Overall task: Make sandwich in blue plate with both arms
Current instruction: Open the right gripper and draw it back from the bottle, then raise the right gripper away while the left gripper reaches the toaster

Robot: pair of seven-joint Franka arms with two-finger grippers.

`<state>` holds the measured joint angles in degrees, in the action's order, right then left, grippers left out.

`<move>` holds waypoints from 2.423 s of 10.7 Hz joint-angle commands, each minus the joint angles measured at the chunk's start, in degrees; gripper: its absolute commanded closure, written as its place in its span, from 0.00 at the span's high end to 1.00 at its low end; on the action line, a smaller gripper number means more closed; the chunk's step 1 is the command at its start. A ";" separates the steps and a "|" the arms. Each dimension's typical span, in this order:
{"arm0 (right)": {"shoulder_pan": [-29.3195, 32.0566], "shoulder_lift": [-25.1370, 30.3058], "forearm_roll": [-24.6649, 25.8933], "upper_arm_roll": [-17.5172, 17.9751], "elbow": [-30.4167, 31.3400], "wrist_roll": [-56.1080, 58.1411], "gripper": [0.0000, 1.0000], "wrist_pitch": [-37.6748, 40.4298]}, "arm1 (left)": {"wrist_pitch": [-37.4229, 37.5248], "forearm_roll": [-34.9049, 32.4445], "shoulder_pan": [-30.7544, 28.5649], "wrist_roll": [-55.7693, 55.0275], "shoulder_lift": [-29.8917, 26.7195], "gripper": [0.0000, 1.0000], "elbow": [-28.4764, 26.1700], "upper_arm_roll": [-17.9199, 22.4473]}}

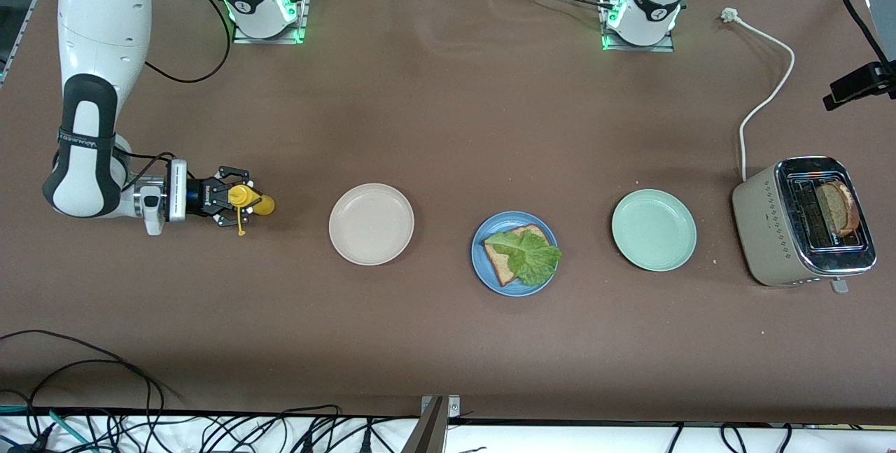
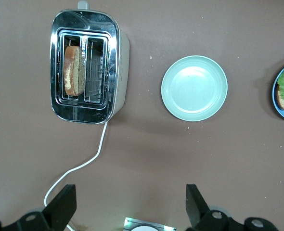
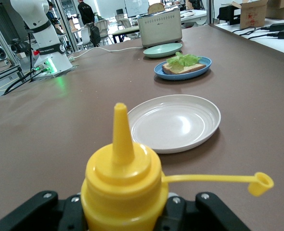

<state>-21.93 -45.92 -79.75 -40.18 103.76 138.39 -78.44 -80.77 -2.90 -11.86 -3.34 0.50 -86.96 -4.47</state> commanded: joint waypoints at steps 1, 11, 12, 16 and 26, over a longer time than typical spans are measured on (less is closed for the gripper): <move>0.84 -0.67 -0.49 0.37 -1.28 -0.22 0.78 1.62 | 0.88 1.23 -0.44 0.35 0.03 1.00 0.74 -0.10; 6.45 -0.67 6.26 0.28 -1.72 0.30 1.00 3.46 | 0.88 1.23 -0.53 0.35 0.03 1.00 0.74 -0.10; 7.24 -0.58 7.93 0.20 -1.98 -0.22 1.00 3.46 | 0.88 1.23 -0.53 0.35 0.03 1.00 0.74 -0.10; 10.50 0.03 17.41 -0.24 -13.38 -11.96 1.00 6.08 | 0.88 1.23 -0.53 0.35 0.03 1.00 0.74 -0.10; 6.21 7.40 24.20 -1.91 -34.24 -80.14 1.00 24.82 | 0.88 1.23 -0.53 0.44 0.03 1.00 0.74 -0.10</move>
<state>-13.46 -42.16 -56.66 -42.25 70.60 71.36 -54.64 -80.76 -2.90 -11.92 -3.34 0.50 -86.96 -4.47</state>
